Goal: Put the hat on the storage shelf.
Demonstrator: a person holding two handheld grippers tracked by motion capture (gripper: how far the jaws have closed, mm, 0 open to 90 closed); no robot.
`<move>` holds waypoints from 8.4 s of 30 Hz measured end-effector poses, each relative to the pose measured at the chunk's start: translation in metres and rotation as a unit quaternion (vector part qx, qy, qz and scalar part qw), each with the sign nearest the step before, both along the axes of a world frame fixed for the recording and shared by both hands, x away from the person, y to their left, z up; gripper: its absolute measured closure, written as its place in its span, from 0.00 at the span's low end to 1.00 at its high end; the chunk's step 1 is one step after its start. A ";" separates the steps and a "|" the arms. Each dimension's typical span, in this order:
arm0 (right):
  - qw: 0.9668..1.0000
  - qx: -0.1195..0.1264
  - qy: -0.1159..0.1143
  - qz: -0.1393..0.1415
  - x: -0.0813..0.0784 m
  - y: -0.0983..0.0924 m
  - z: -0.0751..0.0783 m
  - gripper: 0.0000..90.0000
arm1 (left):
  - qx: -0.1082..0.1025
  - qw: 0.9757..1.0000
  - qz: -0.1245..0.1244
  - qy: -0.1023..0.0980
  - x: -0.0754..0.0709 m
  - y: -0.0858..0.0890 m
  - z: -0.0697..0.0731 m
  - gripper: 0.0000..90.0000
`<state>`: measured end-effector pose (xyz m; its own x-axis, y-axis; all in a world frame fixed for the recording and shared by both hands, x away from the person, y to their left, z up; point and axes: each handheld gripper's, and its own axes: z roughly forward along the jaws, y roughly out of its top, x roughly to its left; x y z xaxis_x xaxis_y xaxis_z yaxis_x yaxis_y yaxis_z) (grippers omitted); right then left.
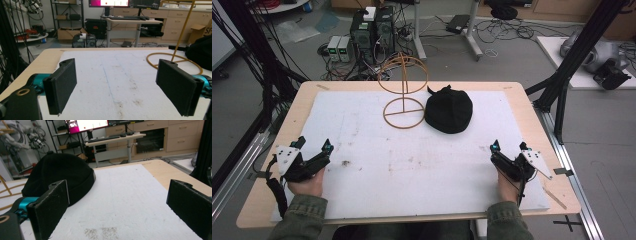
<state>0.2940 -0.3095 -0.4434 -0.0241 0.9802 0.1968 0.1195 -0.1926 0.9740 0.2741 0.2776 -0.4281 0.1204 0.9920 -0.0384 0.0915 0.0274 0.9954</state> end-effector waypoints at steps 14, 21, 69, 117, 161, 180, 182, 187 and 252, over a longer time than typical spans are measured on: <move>1.000 0.017 -0.010 0.000 -0.003 -0.006 0.001 0.04 | 0.004 1.000 -0.005 0.001 0.000 -0.002 0.000 0.19; 1.000 0.008 -0.012 -0.003 -0.004 -0.007 0.003 0.04 | 0.005 1.000 -0.004 0.000 0.000 -0.002 0.000 0.19; 0.984 -0.105 0.027 0.144 0.058 0.062 0.066 0.04 | 0.006 1.000 -0.003 0.003 -0.006 0.004 -0.001 0.21; 0.962 -0.149 0.158 0.163 0.154 0.120 0.042 0.05 | 0.015 1.000 -0.019 0.008 0.005 -0.006 -0.003 0.21; 0.964 -0.137 0.186 0.132 0.164 0.134 0.032 0.97 | 0.009 1.000 -0.022 0.012 0.005 -0.004 -0.003 0.22; 0.969 -0.159 0.143 0.124 0.151 0.138 0.047 0.97 | 0.009 1.000 -0.023 0.011 0.005 -0.005 -0.003 0.22; 0.972 -0.161 0.126 0.118 0.148 0.138 0.051 0.97 | 0.009 1.000 -0.023 0.010 0.005 -0.005 -0.003 0.22; 0.978 -0.163 0.071 0.110 0.140 0.138 0.060 0.97 | 0.008 1.000 -0.023 0.010 0.005 -0.005 -0.003 0.22; 0.968 -0.115 -0.161 0.153 0.115 0.152 0.171 0.97 | 0.006 1.000 -0.029 0.011 0.007 -0.005 -0.005 0.23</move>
<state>0.4094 -0.1580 -0.2728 -0.3432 0.9347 -0.0923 -0.1805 0.0308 0.9831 0.2807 0.2723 -0.4328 0.1761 0.9839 -0.0295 0.1143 0.0093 0.9934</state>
